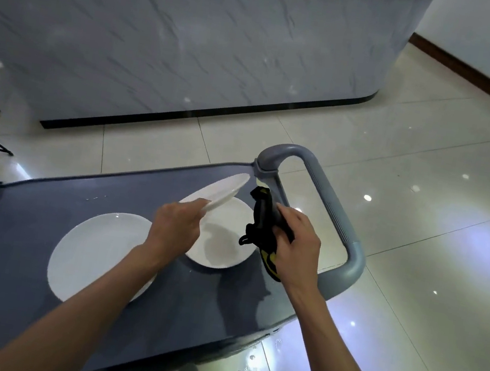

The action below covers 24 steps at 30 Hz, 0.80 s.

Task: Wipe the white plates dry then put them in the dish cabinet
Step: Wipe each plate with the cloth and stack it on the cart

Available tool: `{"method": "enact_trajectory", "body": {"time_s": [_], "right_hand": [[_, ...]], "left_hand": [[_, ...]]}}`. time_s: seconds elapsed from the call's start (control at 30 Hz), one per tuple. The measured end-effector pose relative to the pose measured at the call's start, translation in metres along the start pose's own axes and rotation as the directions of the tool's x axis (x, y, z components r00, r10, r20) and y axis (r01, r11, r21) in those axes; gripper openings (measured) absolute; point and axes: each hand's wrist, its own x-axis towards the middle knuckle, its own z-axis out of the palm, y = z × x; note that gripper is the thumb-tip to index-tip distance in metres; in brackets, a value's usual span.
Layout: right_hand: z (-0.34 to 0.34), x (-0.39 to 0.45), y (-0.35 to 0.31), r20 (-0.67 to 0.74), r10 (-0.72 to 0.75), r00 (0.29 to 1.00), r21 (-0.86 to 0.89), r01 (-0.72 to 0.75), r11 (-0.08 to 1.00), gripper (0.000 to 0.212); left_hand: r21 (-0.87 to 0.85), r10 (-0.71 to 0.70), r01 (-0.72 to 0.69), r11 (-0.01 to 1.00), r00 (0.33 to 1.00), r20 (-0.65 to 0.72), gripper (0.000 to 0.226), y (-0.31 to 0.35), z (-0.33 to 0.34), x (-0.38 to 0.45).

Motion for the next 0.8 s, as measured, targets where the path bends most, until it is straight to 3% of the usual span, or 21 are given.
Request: {"method": "enact_trajectory", "body": {"time_s": [0.2, 0.8], "right_hand": [[-0.014, 0.004, 0.017, 0.035, -0.025, 0.999, 0.028, 0.024, 0.999, 0.043], [-0.017, 0.009, 0.047, 0.126, 0.001, 0.992, 0.033, -0.005, 0.999, 0.046]], "left_hand": [[0.097, -0.039, 0.033, 0.995, 0.998, 0.056, 0.038, 0.024, 0.025, -0.005], [0.275, 0.17, -0.264, 0.924, 0.932, 0.321, 0.054, 0.021, 0.072, -0.049]]}}
